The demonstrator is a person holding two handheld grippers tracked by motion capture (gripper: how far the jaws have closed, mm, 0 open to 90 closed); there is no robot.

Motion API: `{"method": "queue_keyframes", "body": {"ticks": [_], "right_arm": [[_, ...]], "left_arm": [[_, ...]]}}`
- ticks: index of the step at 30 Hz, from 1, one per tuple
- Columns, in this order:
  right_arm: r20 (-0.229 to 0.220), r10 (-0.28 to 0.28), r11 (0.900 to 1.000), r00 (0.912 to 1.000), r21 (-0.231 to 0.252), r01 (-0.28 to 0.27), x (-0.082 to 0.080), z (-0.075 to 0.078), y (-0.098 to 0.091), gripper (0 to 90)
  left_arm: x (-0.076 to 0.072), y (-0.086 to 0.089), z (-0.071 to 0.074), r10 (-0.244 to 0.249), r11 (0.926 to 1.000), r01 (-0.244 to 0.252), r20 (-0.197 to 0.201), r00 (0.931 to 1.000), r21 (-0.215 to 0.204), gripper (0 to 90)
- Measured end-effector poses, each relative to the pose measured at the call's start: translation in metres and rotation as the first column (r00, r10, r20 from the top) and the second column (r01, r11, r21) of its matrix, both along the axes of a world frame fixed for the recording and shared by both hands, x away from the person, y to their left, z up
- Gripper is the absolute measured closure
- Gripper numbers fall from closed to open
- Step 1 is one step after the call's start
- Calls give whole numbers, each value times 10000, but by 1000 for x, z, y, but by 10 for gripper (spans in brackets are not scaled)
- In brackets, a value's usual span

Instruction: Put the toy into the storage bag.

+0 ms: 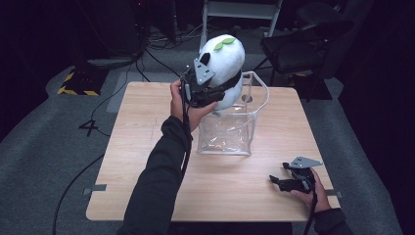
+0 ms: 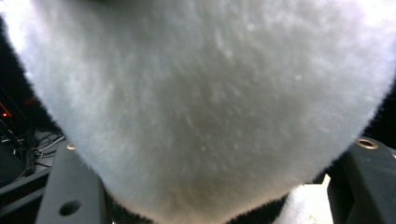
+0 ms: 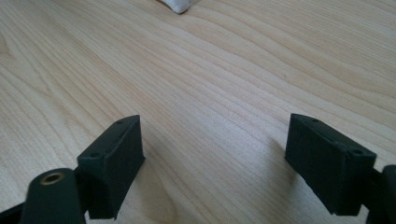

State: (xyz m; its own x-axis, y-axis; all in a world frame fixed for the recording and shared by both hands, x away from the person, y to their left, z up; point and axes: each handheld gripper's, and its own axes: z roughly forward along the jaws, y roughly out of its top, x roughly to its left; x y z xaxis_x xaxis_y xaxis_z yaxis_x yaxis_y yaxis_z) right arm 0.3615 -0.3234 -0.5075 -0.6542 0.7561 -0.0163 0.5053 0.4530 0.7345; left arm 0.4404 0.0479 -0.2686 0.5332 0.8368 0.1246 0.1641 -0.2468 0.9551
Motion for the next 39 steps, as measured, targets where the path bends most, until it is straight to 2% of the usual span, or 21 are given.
{"method": "queue_keyframes", "body": {"ticks": [2,5,16,19,23,28,31,39], "right_arm": [[5,2,10000,10000,-4,-2,0,0,0,193],[3,0,10000,10000,0,0,0,0,0,193],[10,2,10000,10000,-2,-2,0,0,0,193],[10,6,10000,10000,-2,-6,0,0,0,193],[13,10,10000,10000,-1,-10,0,0,0,193],[10,10,10000,10000,-2,-10,0,0,0,193],[15,17,10000,10000,-6,-17,0,0,0,193],[15,22,10000,10000,-8,-22,0,0,0,193]], "left_arm": [[0,-2,-2,-80,10000,81,-56,10000,31,323],[1,-10,-7,-218,9991,223,-146,9997,364,322],[5,-25,-20,-330,9975,359,-480,9983,607,320],[7,-31,-24,-343,9960,389,-569,9978,809,319],[10,-42,-29,-435,9912,519,-710,9965,1215,316],[11,-50,-33,-534,9887,654,-903,9945,1351,309],[13,-55,-35,-629,9847,794,-1083,9921,1552,297],[15,-60,-39,-618,9798,873,-1424,9879,1801,274]]}}
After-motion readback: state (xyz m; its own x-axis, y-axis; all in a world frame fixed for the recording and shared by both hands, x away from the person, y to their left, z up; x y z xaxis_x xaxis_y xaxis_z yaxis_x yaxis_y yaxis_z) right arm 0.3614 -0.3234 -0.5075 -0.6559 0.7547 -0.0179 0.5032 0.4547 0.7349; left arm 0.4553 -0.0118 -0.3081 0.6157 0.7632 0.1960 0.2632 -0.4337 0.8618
